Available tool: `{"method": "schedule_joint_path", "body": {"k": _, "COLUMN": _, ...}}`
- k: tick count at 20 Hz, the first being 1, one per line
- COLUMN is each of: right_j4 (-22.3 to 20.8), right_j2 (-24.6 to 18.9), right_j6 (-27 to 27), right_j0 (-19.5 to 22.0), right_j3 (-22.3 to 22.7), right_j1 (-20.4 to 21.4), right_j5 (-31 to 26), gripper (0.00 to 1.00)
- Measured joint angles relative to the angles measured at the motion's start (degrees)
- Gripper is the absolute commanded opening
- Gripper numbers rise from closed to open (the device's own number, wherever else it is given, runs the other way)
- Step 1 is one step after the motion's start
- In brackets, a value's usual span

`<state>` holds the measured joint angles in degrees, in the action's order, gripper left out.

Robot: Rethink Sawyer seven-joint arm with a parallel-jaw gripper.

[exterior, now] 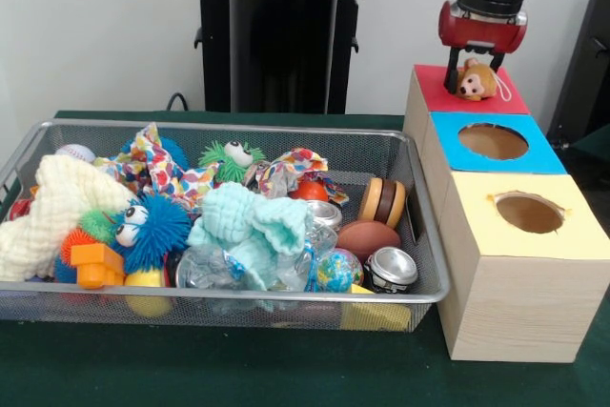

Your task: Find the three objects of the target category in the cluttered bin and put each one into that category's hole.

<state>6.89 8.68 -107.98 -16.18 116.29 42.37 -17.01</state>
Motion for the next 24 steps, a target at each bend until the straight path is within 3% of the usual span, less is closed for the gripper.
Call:
{"method": "schedule_joint_path", "body": {"k": 13, "right_j4": 0.2, "right_j2": -0.84, "right_j6": 0.01, "right_j0": 1.24, "right_j3": 0.4, "right_j1": 0.47, "right_j5": -0.28, "gripper": 1.0}}
{"method": "schedule_joint_path", "body": {"k": 24, "right_j4": 0.59, "right_j2": -2.99, "right_j6": 0.01, "right_j0": 4.47, "right_j3": 0.43, "right_j1": 3.09, "right_j5": -4.16, "gripper": 1.0}}
